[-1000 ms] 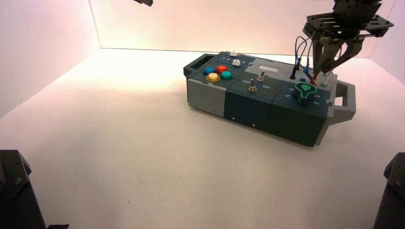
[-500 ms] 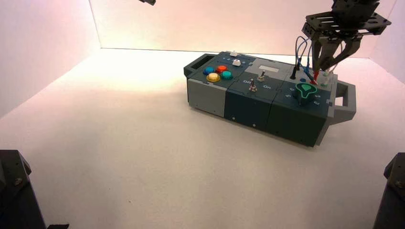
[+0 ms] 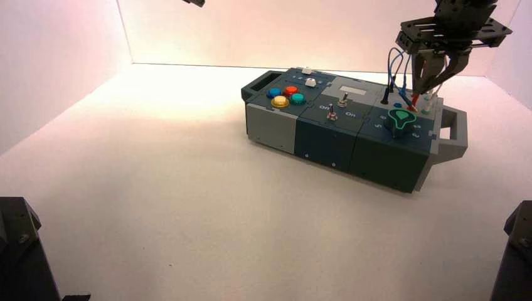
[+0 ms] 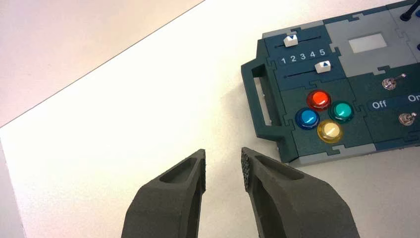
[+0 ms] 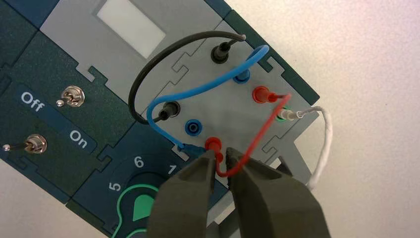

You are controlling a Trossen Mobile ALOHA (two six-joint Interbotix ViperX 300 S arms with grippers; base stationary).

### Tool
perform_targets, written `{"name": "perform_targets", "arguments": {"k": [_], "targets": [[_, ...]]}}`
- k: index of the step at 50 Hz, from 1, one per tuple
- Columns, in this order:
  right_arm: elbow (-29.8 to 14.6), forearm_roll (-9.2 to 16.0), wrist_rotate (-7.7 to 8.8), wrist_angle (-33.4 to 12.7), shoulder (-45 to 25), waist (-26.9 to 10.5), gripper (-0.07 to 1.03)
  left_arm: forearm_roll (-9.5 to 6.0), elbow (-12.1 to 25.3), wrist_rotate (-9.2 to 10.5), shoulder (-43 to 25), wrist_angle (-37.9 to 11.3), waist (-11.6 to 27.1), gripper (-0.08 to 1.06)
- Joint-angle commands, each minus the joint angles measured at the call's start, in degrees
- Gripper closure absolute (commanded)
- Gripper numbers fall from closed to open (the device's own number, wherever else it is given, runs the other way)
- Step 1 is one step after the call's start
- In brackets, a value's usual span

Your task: Pull the red wire.

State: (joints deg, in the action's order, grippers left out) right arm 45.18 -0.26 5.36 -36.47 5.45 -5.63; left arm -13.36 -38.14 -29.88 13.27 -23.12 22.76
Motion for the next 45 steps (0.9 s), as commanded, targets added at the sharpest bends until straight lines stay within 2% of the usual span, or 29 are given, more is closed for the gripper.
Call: {"name": "perform_targets", "arguments": {"k": [1, 8, 19, 33, 45], "targets": [[-1.32, -0.09, 0.09, -0.09, 0.26, 0.53, 0.92, 0.09, 1.23, -0.09, 1.58, 0.26, 0.35, 0.57], [-1.67, -0.09, 0.09, -0.62, -0.44, 0.62, 0.99, 0.00, 1.23, 0.00, 1.58, 0.26, 0.35, 0.57], [-2.02, -0.09, 0.09, -1.14, -0.53, 0.53, 0.99, 0.09, 1.23, -0.09, 1.58, 0.26, 0.26, 0.57], [-3.78, -0.70, 0.18, -5.01, 0.00, 0.53, 0.99, 0.09, 1.23, 0.00, 1.58, 0.26, 0.26, 0.57], [-4.04, -1.14, 0.18, -5.62, 6.59, 0.53, 0.99, 0.09, 1.32, 0.00, 1.58, 0.26, 0.35, 0.57]]}}
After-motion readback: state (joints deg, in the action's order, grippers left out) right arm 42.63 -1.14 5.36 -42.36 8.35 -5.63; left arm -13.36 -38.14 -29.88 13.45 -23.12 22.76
